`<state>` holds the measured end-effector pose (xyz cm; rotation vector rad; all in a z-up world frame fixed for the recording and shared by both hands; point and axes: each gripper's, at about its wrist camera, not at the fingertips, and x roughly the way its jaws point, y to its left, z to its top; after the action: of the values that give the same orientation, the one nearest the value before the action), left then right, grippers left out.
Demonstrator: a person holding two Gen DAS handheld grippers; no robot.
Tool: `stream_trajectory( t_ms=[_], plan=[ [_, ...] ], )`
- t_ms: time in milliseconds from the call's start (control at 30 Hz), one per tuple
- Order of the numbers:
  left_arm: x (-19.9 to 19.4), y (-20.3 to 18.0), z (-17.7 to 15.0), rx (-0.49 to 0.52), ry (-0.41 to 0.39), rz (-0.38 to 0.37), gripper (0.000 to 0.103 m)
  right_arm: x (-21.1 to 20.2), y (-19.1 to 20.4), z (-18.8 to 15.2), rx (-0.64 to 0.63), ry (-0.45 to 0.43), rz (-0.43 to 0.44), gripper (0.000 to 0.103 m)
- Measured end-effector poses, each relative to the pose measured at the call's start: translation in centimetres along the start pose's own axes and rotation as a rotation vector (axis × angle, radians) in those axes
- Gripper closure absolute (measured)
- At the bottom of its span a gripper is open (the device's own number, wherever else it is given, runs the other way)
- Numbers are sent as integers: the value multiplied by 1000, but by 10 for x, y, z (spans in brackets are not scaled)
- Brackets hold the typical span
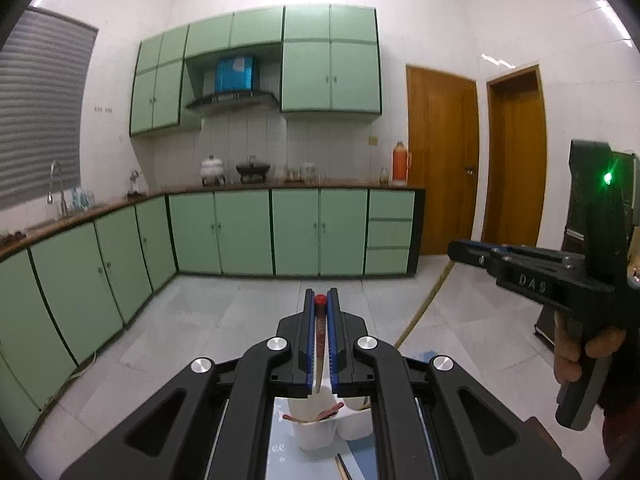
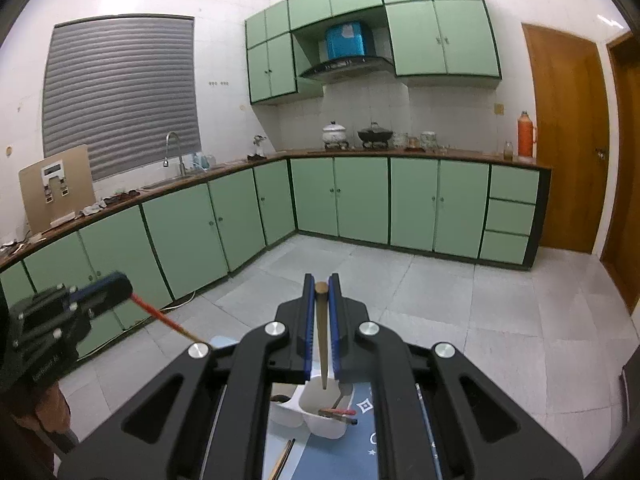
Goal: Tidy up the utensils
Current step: 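Lower both chopsticks into the holder and open both tools, then move both tools back to the last two chopsticks on the mat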
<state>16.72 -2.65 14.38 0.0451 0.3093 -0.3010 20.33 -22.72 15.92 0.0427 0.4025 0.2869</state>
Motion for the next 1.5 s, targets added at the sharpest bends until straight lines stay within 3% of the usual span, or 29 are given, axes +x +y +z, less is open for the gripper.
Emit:
stream_trajectory(
  t_ms=[500,533,600,767,867,1133,1300,1500],
  plan=[
    [89,22,-43,-63,143,8,97,76,-1,-43,15,165,-4,95],
    [91,23,-45,-69,152,13,96,76,-1,-45,15,166,-9,93],
    [91,28,-46,-87,157,13,83,74,-2,-46,18,163,-14,91],
    [75,35,-44,-96,128,32,75,54,-7,-46,27,126,-43,79],
    [59,35,-43,-88,100,48,61,36,-8,-50,29,96,-62,67],
    [7,33,-66,-107,72,78,43,-19,-11,-84,78,32,-77,29],
    [-14,26,-105,-100,115,96,35,-43,-1,-128,110,33,-82,19],
    [-23,20,-167,-88,216,106,34,-51,16,-188,109,93,-89,18]
  ],
)
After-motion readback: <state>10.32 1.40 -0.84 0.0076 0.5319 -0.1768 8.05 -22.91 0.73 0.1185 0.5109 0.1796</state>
